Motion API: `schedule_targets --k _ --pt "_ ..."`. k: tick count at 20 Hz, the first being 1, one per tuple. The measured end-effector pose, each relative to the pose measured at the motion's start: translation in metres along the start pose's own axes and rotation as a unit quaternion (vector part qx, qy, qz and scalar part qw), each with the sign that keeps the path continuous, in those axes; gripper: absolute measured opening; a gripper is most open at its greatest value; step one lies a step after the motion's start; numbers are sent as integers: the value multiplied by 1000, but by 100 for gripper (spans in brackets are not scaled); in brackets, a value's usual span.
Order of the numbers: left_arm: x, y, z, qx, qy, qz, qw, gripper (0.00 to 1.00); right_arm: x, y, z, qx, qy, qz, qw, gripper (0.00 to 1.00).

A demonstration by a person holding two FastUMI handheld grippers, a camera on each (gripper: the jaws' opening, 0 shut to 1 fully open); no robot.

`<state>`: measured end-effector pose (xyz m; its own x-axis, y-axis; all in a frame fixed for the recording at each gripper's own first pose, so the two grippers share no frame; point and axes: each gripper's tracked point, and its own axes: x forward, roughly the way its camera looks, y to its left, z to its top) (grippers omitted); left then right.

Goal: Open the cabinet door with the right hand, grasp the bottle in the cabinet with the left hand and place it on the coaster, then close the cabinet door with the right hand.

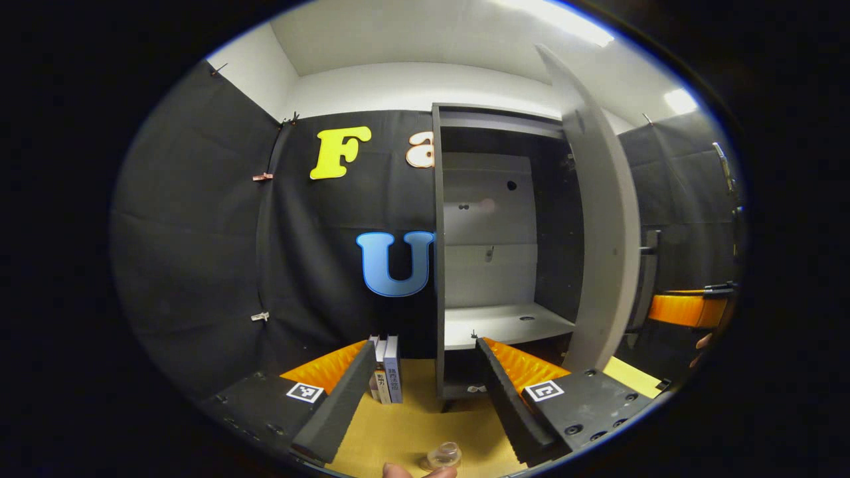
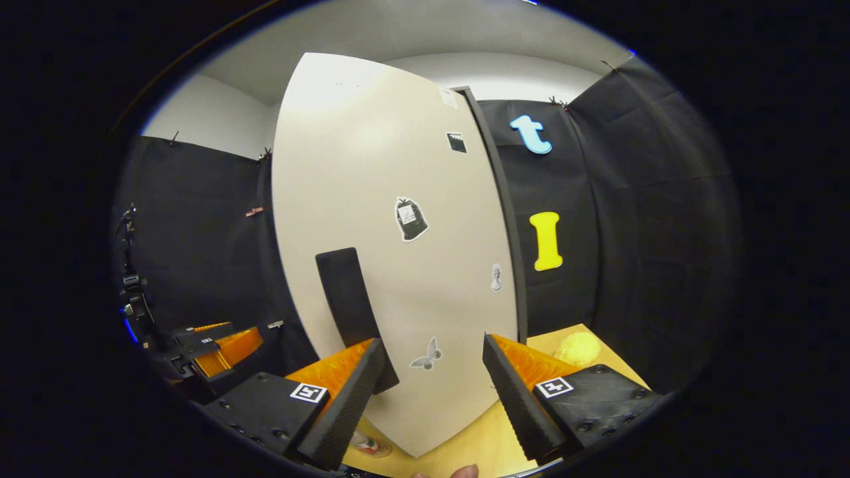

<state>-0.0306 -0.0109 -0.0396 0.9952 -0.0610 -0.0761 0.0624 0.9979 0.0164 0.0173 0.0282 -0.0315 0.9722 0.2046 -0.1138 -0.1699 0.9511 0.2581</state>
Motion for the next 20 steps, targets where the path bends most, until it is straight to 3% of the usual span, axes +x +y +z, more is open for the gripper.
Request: schedule_targets --k 20 --pt "5 -4 -3 6 -8 12 1000 94 -9 -53 21 -53 -48 -77 994 98"
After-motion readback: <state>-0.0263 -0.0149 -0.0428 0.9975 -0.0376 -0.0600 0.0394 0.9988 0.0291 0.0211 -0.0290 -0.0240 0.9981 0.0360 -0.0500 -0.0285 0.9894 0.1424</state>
